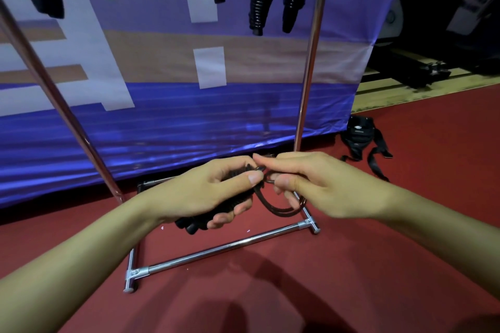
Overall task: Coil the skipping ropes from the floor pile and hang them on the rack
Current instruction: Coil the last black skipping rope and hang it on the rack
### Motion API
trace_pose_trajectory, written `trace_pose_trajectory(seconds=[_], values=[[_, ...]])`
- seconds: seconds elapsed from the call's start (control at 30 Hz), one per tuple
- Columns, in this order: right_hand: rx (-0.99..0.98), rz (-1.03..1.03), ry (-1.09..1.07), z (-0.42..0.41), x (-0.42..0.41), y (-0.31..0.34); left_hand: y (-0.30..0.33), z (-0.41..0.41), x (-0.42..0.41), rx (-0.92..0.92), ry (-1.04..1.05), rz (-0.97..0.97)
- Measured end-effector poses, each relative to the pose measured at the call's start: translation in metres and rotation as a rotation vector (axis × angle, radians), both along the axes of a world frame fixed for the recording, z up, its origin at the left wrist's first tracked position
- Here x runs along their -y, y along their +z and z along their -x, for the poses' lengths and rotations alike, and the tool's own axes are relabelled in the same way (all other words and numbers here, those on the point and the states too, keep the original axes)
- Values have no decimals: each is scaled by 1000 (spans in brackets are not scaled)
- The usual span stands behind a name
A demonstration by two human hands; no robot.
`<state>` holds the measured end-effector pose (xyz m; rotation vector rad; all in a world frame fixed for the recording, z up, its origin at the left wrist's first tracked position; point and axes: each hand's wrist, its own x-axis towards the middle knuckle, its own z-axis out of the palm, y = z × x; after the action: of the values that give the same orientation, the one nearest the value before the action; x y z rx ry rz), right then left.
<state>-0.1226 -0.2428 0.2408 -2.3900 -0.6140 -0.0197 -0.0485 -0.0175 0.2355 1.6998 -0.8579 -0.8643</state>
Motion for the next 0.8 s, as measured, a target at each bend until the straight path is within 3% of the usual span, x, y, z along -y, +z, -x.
trace_pose_trajectory(seconds=[0.23,0.57,0.8], values=[[59,-247,-82,5,-3,-1,2,0,-1,-92,-33,1],[117,-99,-56,9,-2,4,1,5,3,-152,-72,16],[178,-157,-103,13,-3,-2,9,13,7,-145,-52,1]])
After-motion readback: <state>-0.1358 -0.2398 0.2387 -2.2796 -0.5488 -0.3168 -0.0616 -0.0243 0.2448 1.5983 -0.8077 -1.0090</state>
